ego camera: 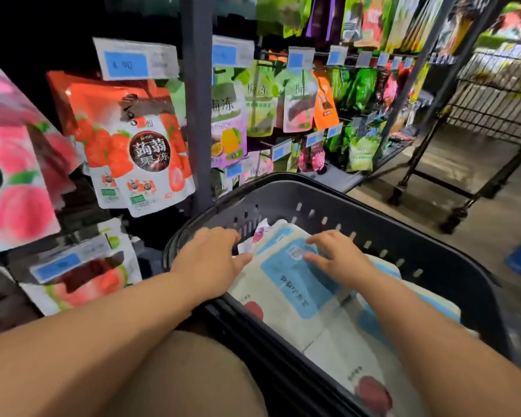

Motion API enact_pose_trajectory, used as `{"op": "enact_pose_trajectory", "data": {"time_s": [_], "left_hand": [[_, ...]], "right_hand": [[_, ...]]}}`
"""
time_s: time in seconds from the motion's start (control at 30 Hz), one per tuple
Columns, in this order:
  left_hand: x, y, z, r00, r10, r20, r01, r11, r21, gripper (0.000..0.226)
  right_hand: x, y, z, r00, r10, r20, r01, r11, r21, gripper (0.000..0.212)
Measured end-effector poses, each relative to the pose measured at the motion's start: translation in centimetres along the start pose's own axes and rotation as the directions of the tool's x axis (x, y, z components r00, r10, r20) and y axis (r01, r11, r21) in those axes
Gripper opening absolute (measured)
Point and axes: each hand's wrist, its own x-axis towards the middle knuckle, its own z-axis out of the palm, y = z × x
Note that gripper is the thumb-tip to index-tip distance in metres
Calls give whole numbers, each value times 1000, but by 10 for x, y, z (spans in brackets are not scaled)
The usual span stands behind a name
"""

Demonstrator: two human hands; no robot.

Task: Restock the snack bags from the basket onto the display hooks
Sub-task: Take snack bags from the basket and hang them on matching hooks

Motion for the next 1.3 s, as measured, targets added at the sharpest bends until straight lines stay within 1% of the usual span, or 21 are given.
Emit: {"op": "enact_pose_trajectory", "data": {"time_s": [0.03, 0.1, 0.17, 0.2, 0.27, 0.3, 0.37, 0.4, 0.47, 0.53, 0.67, 0.77, 0.9, 1.0, 1.1, 1.2, 1.27, 1.3], "left_hand": [[0, 0, 0, 1000, 2, 13, -2, 1000, 7, 43], [0, 1, -1, 1000, 6, 23, -7, 1000, 16, 44], [-1, 2, -2, 999, 11, 30, -12, 1000, 25, 46], [-1, 2, -2, 999, 11, 35, -12, 999, 31, 46], [-1, 2, -2, 999, 10, 47, -12, 999, 44, 46], [-2, 2, -2, 999, 11, 53, -13, 999, 51, 46], [-2, 3, -3, 998, 10, 63, -14, 998, 63, 46], [-1, 3, -3, 998, 8, 67, -12, 998, 67, 45], [0, 3, -2, 998, 4, 70, -9, 997, 74, 46], [0, 3, -2, 998, 2, 68, -7, 998, 69, 46], [-1, 3, -2, 997, 5, 72, -9, 999, 51, 46], [-1, 3, -3, 998, 8, 68, -11, 999, 45, 47], [0, 2, -3, 997, 5, 73, -9, 999, 48, 49], [0, 2, -2, 998, 11, 68, -14, 999, 44, 48], [0, 1, -1, 997, 22, 69, -25, 999, 48, 49], [0, 1, -1, 998, 19, 67, -20, 999, 25, 51], [0, 0, -1, 998, 15, 68, -16, 1000, 21, 53], [0, 0, -1, 997, 14, 70, -16, 1000, 26, 53]], "right_hand": [[-1, 2, 0, 999, -12, 35, 13, 1000, -21, 43], [-4, 4, -4, 993, -45, 111, 44, 999, 9, 53], [-8, 6, -9, 972, -70, 225, 64, 997, 36, 75], [-10, 6, -10, 957, -77, 278, 80, 997, 4, 89], [-15, 2, -13, 925, -62, 375, 121, 983, -135, 114], [-18, -1, -15, 909, -46, 414, 149, 964, -219, 122], [-21, -4, -16, 888, -19, 459, 202, 913, -353, 132], [-21, -3, -16, 884, -15, 466, 222, 893, -393, 135], [-22, 0, -14, 893, -44, 447, 255, 869, -424, 136], [-21, 7, -10, 909, -90, 406, 272, 868, -416, 135], [-21, 20, -5, 913, -138, 384, 274, 905, -327, 137], [-22, 24, -3, 905, -162, 393, 289, 912, -291, 139], [-23, 28, 4, 911, -205, 359, 312, 911, -270, 127], [-21, 29, 7, 925, -228, 305, 318, 902, -292, 118], [-17, 31, 5, 947, -205, 247, 283, 896, -341, 115], [-13, 35, -3, 982, -108, 153, 163, 896, -412, 117], [-12, 37, -8, 993, -42, 109, 90, 876, -474, 117], [-12, 37, -10, 995, -32, 96, 77, 857, -510, 117]]}}
